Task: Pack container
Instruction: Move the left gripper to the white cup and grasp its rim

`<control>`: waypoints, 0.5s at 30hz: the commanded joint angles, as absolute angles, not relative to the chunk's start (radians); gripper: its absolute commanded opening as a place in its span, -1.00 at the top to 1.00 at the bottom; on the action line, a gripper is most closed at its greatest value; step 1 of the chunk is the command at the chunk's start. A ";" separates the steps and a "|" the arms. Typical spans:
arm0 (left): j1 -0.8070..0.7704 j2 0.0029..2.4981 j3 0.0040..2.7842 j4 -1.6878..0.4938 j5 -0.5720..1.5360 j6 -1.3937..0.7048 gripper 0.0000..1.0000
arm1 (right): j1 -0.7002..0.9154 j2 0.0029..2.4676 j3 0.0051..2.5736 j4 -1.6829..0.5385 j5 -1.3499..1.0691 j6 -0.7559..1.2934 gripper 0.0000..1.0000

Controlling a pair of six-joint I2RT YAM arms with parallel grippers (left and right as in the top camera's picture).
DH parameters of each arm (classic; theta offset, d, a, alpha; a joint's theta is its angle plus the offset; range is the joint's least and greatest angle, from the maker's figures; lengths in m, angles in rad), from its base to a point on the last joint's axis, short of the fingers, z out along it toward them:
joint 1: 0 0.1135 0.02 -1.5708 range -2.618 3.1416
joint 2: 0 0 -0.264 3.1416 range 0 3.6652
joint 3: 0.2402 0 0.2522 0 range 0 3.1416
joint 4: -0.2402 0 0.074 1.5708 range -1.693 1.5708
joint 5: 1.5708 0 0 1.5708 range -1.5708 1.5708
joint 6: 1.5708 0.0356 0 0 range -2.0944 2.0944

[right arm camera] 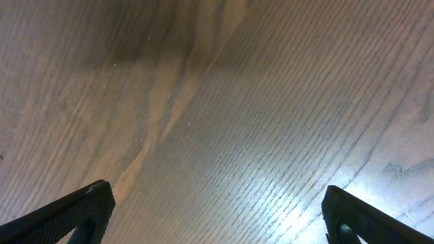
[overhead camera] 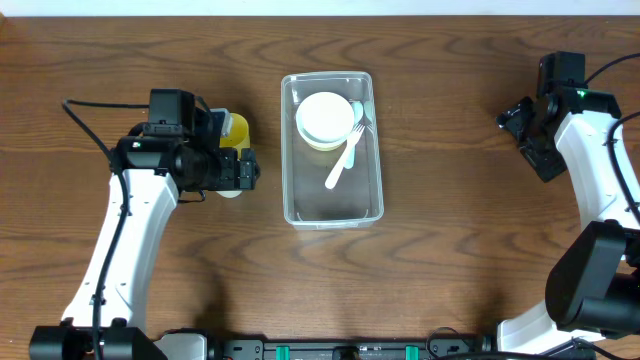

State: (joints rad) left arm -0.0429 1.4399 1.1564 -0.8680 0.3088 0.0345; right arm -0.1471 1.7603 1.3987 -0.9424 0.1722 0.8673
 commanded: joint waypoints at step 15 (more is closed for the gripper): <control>-0.128 1.583 1.176 -0.813 0.216 0.047 -0.98 | -0.149 1.758 1.398 -0.943 0.179 0.886 -0.98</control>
